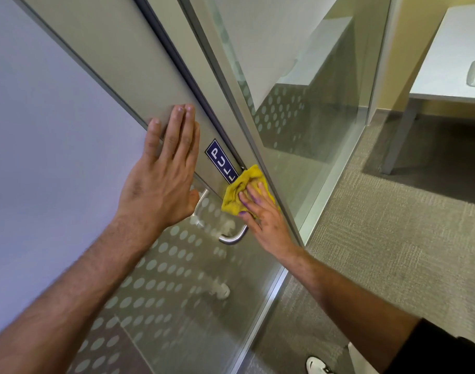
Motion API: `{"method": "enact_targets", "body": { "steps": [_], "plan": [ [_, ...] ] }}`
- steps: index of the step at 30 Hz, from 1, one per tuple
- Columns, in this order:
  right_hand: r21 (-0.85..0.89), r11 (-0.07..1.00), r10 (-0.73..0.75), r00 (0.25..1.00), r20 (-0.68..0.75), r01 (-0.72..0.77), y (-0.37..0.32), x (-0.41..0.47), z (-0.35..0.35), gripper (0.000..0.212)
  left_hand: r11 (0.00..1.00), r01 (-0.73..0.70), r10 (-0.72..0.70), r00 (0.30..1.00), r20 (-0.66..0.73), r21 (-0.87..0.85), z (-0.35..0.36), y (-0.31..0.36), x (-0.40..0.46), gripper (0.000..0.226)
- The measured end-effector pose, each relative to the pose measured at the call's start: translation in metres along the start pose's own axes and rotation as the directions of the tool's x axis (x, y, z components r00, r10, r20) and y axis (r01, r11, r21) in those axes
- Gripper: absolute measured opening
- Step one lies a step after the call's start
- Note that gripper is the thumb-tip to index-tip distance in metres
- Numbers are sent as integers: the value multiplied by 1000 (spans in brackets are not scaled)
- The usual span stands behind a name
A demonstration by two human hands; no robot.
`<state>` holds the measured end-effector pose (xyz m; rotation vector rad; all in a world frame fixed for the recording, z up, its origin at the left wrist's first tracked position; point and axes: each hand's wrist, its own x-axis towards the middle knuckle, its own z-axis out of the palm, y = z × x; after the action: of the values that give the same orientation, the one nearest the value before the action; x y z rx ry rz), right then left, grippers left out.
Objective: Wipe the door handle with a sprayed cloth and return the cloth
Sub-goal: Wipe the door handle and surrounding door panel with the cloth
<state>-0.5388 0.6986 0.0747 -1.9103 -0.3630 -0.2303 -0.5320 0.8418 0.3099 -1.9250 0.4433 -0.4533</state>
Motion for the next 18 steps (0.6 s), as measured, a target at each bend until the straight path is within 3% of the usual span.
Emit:
{"method": "enact_targets", "body": {
  "steps": [3,5,11,14,18],
  "plan": [
    [-164,946,-283,959,-5,279,11,-3,-4,42,1000,0,0,1000,5,-1,0,0,0,113],
    [-234,912,-348,937,-9,337,12,-5,-2,44,1000,-2,2,1000,7,-14,1,0,0,113],
    [-118,992,31,991,-133,-47,-19,-9,11,43,1000,-4,4,1000,2,-12,3,0,0,113],
    [-33,999,22,992,-121,-26,-49,-2,22,43,1000,-1,2,1000,3,-28,3,0,0,111],
    [-67,998,-5,999,40,8,-61,-9,33,61,1000,2,-2,1000,-3,-26,2,0,0,111]
  ]
}}
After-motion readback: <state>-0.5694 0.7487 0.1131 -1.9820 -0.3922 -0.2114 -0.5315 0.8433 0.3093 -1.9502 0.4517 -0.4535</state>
